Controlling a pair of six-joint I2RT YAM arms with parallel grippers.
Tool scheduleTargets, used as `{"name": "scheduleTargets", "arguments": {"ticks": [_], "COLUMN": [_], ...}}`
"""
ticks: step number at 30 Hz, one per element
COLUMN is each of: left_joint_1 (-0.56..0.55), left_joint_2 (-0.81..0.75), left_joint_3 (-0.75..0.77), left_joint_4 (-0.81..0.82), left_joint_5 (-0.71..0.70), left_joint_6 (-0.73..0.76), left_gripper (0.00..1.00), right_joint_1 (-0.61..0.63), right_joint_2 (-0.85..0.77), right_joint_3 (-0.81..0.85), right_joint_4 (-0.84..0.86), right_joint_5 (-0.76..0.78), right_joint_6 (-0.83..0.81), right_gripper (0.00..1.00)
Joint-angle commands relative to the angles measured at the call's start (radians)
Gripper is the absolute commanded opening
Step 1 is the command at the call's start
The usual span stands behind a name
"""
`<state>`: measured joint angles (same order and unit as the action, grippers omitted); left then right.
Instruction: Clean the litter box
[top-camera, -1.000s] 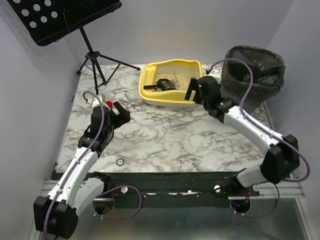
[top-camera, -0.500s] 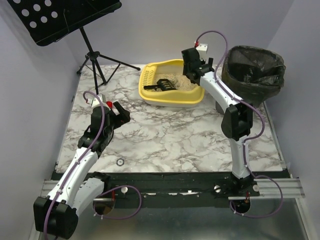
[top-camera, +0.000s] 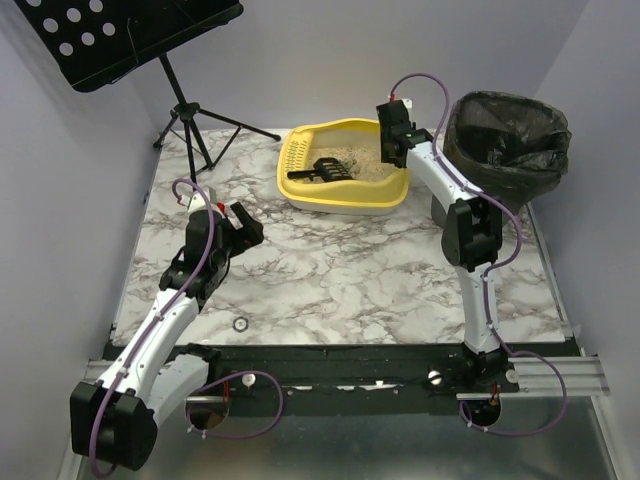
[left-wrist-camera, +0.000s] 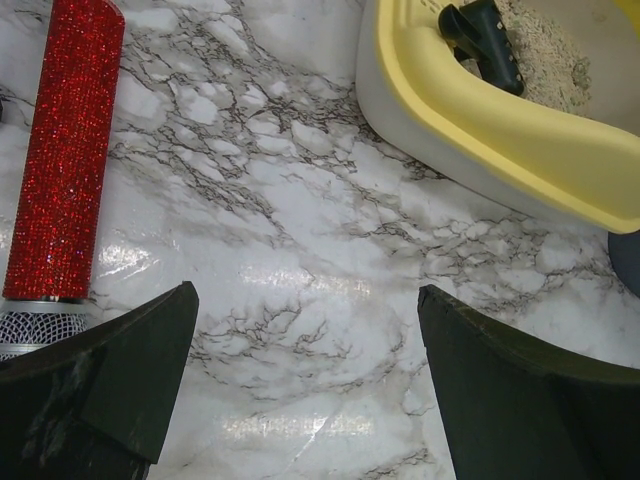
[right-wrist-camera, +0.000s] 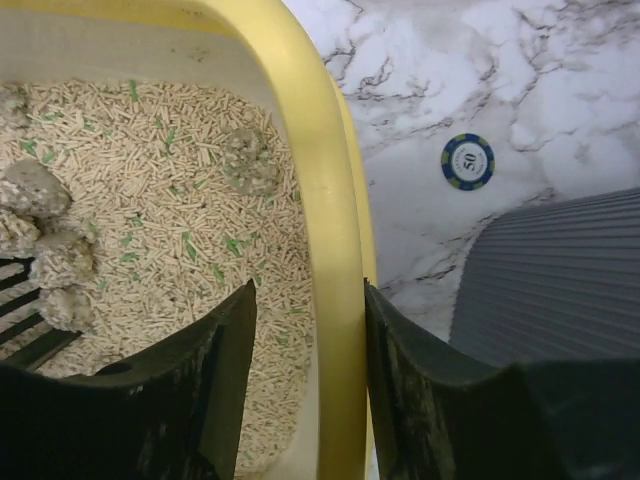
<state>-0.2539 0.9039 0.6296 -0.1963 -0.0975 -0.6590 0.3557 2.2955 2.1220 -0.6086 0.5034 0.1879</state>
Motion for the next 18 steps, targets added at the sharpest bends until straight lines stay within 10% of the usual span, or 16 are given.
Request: {"name": "scheduleTargets", "arguments": {"ticks": [1, 10, 18], "left_joint_1": [-0.001, -0.002, -0.002], "left_joint_2": [-0.029, -0.072, -0.091], "left_joint_3": [-0.019, -0.024, -0.01], "left_joint_4": [0.018, 0.026, 0.044], "left_joint_5": [0.015, 0.038, 0.084], "left_joint_6": [-0.004, -0.005, -0.004], "left_gripper": [0.99, 0.99, 0.99], "right_joint_1": [0.009, 0.012, 0.063], "right_joint_2": [-0.005, -0.106, -0.232], "right_joint_3": [0.012, -0.14, -0.361], "right_joint_4": [-0.002, 0.098, 0.138], "right_joint_5": [-0.132, -0.406, -0.776], "right_joint_6": [-0.071, -0.258, -0.588], "right_gripper": [0.42, 0.13, 0.12]}}
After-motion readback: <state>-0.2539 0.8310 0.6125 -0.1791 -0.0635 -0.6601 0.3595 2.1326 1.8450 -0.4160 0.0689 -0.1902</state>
